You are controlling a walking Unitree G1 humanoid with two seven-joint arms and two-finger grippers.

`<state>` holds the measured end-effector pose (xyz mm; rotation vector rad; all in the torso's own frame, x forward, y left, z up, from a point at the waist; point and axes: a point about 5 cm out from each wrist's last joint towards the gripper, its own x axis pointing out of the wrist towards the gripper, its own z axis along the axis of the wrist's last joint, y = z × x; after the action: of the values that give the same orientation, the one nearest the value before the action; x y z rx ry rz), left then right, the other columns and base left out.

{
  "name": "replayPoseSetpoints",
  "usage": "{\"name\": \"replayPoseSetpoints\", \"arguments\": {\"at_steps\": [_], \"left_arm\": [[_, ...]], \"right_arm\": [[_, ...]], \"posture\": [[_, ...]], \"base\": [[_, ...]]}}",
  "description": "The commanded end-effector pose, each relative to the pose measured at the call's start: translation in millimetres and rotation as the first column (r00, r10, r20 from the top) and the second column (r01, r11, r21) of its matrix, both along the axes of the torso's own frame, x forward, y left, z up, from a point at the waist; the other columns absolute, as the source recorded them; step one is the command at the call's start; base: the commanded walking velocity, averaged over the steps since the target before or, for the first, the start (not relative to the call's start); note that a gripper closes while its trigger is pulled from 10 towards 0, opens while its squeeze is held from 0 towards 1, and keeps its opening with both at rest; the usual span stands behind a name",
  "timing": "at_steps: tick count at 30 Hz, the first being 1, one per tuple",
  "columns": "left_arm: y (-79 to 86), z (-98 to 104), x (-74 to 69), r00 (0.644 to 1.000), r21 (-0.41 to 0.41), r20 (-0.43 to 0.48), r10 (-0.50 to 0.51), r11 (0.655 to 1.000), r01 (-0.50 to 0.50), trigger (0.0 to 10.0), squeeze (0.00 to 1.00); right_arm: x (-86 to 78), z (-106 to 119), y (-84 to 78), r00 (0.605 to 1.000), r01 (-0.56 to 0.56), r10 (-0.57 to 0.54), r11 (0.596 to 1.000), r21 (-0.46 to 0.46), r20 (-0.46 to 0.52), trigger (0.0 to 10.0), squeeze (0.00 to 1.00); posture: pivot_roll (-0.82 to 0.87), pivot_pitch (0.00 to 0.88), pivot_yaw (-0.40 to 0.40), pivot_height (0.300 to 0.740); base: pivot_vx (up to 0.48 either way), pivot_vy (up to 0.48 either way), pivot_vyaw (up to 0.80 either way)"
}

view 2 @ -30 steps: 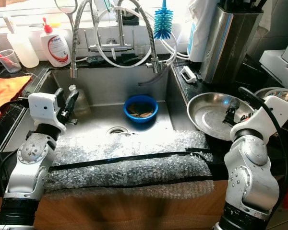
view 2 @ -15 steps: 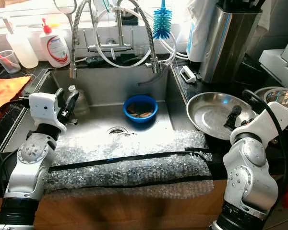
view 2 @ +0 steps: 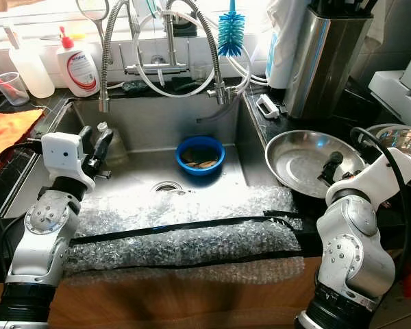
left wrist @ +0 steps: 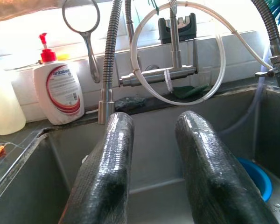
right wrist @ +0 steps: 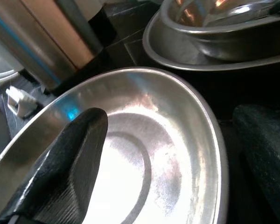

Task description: Kitchen organization

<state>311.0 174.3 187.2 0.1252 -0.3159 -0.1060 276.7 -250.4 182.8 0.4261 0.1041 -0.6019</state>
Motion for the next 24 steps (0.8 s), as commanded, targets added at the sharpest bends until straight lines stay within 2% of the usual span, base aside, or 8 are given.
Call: {"name": "replayPoseSetpoints", "arguments": {"at_steps": [1,6,11,16,24], "left_arm": [[-1.7,7,2.3,0.999,0.029,0.029,-0.014,0.999,0.013,10.0,0.00],[-2.6,8,3.3,0.999,0.030,0.030,-0.020,0.999,0.019,10.0,0.00],[-3.1,8,4.1,0.999,0.030,0.027,-0.025,0.999,0.025,10.0,0.00],[-5.0,6,4.1,0.999,0.031,0.021,-0.033,0.999,0.033,10.0,0.00],[-4.4,6,4.5,0.999,0.033,0.022,-0.032,0.999,0.032,10.0,0.00]], "right_arm": [[0.2,10,-1.5,0.997,0.025,-0.026,1.000,0.012,0.067,10.0,0.00],[-0.3,23,-0.7,0.993,0.019,-0.016,0.999,-0.026,0.120,10.0,0.00],[-6.9,26,-5.4,0.992,0.055,-0.052,0.998,-0.031,0.114,10.0,0.00],[-11.8,15,-12.2,0.997,0.070,-0.069,0.997,-0.025,0.033,10.0,0.00],[-8.9,7,-12.6,0.999,0.042,-0.042,0.999,0.011,-0.021,10.0,0.00]], "posture": [[-0.09,0.000,0.048,0.740],[-0.09,0.000,0.053,0.740],[-0.10,0.000,0.057,0.740],[-0.11,0.000,0.059,0.740],[-0.10,0.000,0.056,0.740]], "base": [[0.000,0.000,0.00],[0.000,0.000,0.00],[0.000,0.000,0.00],[0.000,0.000,0.00],[0.000,0.000,0.00]]}}
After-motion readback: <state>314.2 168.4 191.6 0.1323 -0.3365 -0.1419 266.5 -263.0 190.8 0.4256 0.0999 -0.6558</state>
